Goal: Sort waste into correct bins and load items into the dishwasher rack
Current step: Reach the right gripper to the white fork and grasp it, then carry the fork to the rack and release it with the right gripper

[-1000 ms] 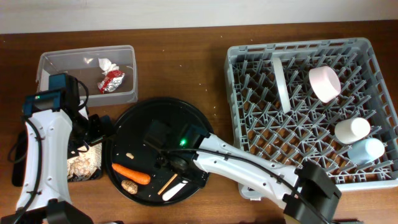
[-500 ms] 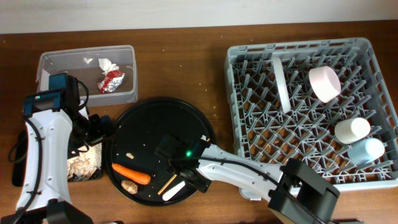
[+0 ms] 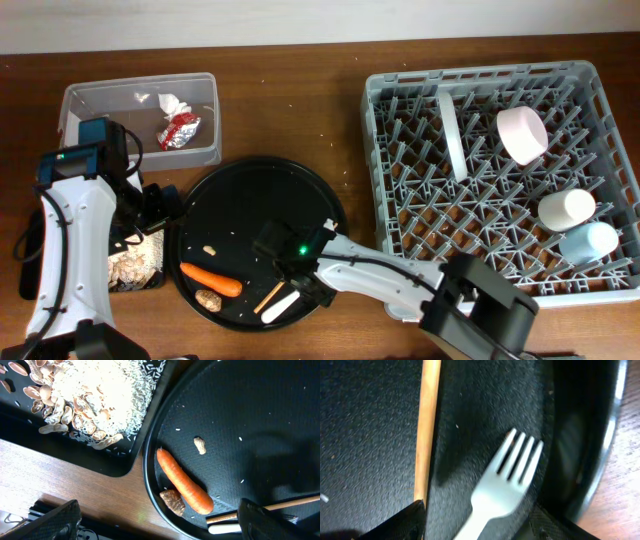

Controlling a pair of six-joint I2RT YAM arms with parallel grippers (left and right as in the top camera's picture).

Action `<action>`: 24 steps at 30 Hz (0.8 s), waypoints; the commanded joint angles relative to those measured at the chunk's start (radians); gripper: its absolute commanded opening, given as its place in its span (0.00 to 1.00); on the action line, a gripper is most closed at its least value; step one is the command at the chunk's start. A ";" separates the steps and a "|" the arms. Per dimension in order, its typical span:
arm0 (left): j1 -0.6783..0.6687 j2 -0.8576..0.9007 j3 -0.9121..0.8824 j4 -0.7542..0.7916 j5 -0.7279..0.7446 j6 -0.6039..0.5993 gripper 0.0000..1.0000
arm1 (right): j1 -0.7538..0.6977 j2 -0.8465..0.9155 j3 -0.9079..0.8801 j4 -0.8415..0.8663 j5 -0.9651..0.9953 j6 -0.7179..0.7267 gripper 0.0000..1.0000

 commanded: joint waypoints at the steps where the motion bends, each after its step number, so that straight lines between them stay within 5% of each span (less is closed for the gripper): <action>1: -0.003 -0.003 -0.006 0.000 0.005 -0.013 0.99 | 0.005 0.036 -0.017 -0.012 0.052 0.009 0.68; 9: -0.003 -0.003 -0.006 0.000 0.005 -0.013 0.99 | -0.021 0.036 -0.017 -0.013 0.113 0.008 0.44; 24: -0.003 -0.003 -0.006 0.003 0.005 -0.013 0.99 | -0.021 0.031 -0.013 -0.017 0.109 -0.128 0.25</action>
